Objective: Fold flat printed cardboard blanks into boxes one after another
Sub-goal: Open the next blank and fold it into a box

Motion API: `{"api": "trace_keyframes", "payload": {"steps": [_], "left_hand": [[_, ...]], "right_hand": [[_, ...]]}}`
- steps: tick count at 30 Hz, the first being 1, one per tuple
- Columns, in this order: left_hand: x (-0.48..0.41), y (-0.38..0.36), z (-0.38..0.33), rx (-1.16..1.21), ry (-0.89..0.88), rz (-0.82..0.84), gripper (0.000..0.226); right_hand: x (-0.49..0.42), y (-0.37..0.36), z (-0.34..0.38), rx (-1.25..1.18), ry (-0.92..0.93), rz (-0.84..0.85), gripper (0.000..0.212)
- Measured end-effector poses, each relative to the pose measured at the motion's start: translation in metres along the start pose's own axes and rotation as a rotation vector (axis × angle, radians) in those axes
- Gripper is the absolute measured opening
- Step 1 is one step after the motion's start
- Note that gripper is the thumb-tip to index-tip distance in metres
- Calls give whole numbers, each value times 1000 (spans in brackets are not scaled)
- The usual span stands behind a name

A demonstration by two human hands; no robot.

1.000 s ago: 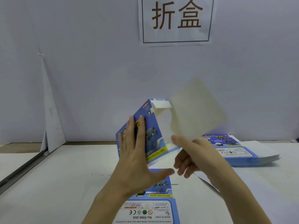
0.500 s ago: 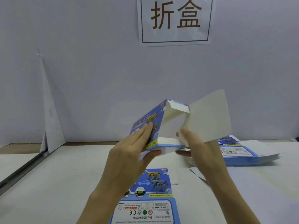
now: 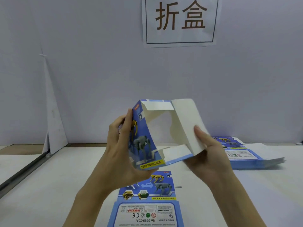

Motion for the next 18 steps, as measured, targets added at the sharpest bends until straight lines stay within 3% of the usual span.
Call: {"api": "trace_keyframes", "payload": {"steps": [4, 8, 10, 15, 18], "left_hand": [[4, -6, 1, 11, 11, 61, 131], [4, -10, -10, -4, -47, 99, 125], [2, -8, -15, -49, -74, 72, 122], [1, 10, -11, -152, 40, 17, 115], [3, 11, -11, -207, 65, 29, 112]], "right_hand": [[-2, 6, -22, -74, -414, 114, 50], [1, 14, -25, -62, -480, 143, 58], [0, 13, -20, -10, -371, 47, 55], [-6, 26, 9, 309, 199, -305, 15], [2, 29, 22, 649, 523, -344, 30]]}}
Point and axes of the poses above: each hand's wrist, its own x-axis away from the middle knuckle, its own y-axis out of the back of the hand, z = x × y, the point moved 4 cm from there along -x, towards the middle knuckle, and after that the axes turned 9 degrees about x, right-handed, at the moved point
